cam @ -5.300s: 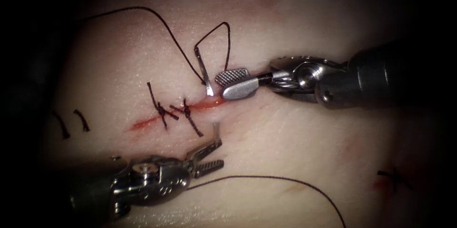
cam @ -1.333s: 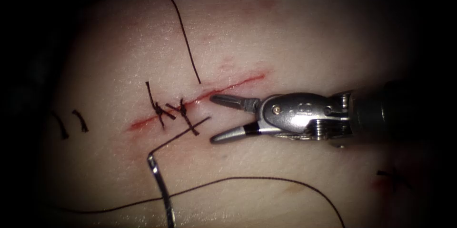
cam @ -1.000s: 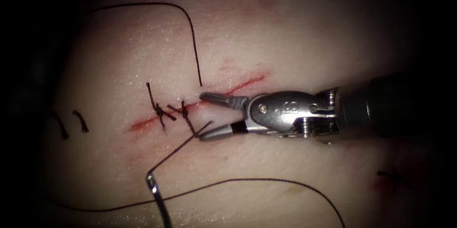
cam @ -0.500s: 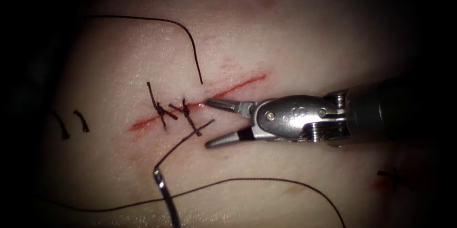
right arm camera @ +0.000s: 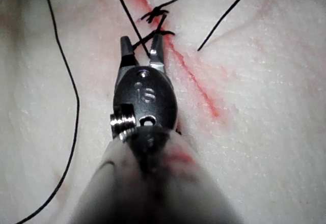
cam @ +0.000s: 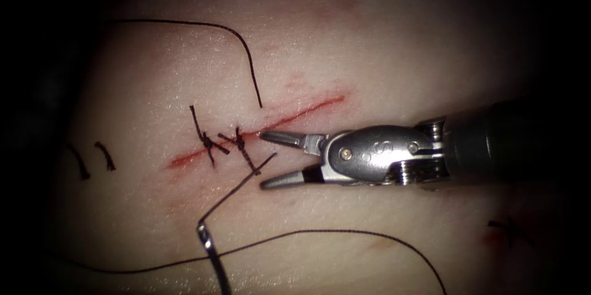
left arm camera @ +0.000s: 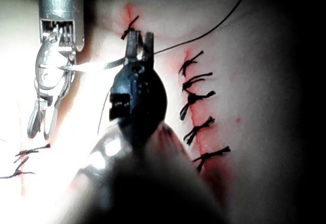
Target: Wound Closure
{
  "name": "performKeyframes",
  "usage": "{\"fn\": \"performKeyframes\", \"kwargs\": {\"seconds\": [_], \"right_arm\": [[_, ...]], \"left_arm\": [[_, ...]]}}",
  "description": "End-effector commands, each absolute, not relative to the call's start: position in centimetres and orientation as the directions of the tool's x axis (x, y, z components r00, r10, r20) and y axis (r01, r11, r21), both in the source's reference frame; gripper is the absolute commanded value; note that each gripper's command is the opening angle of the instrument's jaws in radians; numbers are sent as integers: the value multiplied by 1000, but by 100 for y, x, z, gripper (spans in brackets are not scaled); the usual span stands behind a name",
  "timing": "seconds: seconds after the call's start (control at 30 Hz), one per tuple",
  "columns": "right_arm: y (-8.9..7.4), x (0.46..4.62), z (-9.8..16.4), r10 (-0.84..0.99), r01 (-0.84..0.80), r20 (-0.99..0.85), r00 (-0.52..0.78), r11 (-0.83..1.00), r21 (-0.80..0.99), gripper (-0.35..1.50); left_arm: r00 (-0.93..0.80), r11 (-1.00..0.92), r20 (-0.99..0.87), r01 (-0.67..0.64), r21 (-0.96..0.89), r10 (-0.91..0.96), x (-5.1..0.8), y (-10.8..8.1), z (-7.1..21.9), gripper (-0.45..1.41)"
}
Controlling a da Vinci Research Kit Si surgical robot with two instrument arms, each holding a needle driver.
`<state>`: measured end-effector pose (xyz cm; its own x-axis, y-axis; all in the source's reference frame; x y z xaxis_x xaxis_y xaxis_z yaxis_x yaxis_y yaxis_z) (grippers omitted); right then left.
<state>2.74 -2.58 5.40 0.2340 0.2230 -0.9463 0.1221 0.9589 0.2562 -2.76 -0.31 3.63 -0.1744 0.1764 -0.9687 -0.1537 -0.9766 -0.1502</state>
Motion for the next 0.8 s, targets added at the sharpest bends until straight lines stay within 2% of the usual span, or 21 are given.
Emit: {"fn": "performKeyframes", "kwargs": {"seconds": [0.03,0.27,0.6,0.8], "right_arm": [[-267,278,546,217,129,-949,230,959,251,-35],[-260,255,533,223,81,-938,266,964,252,-35],[-323,218,475,205,98,-940,272,966,239,-35],[-364,218,444,219,124,-941,257,958,257,-35]], "left_arm": [[-174,-977,-969,-152,-148,174,-280,-29,368,-45],[-158,-978,-974,-152,-140,164,-269,-32,368,-45],[-172,-978,-977,-187,-96,128,-270,-54,391,-45],[-179,-979,-978,-192,-72,107,-265,-76,387,-45]]}}
